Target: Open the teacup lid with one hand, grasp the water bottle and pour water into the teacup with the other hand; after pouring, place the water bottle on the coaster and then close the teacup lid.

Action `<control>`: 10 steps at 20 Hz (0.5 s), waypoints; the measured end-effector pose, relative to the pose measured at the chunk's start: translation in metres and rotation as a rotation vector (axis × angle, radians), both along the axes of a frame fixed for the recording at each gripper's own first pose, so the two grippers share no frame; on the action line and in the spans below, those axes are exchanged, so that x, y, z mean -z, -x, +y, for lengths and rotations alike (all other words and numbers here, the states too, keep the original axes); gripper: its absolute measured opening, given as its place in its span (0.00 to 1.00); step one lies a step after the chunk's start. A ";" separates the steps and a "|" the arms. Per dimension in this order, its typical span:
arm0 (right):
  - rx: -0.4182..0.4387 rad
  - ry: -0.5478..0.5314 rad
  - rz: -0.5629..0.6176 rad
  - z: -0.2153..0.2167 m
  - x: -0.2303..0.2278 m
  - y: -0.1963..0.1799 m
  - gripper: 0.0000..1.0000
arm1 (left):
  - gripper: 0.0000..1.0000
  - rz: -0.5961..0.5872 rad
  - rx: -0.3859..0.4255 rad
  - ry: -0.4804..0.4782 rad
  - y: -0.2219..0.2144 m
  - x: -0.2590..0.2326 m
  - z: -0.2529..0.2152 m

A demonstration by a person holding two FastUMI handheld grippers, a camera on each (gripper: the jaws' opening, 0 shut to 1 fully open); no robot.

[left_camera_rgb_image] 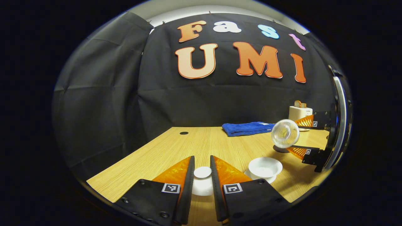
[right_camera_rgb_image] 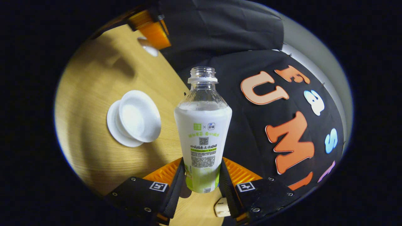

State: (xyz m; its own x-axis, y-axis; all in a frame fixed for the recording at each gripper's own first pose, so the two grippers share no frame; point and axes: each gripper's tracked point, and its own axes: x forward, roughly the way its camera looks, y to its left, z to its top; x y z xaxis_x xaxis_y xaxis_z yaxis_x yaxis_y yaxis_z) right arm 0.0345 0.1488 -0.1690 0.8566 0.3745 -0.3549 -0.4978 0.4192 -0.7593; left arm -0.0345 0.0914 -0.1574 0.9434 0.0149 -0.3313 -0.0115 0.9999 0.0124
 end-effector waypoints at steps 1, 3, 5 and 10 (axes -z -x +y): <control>0.037 -0.069 0.023 0.000 -0.003 -0.005 0.65 | 0.36 -0.007 0.007 0.002 -0.001 -0.003 -0.003; 0.106 -0.246 0.048 -0.003 -0.009 -0.017 0.65 | 0.36 -0.020 0.024 0.004 -0.003 -0.008 -0.010; 0.171 -0.408 0.089 -0.011 -0.012 -0.025 0.65 | 0.36 -0.026 0.036 0.000 -0.004 -0.009 -0.015; 0.297 -0.670 0.187 -0.023 -0.008 -0.045 0.65 | 0.36 -0.044 0.047 0.009 -0.005 -0.017 -0.020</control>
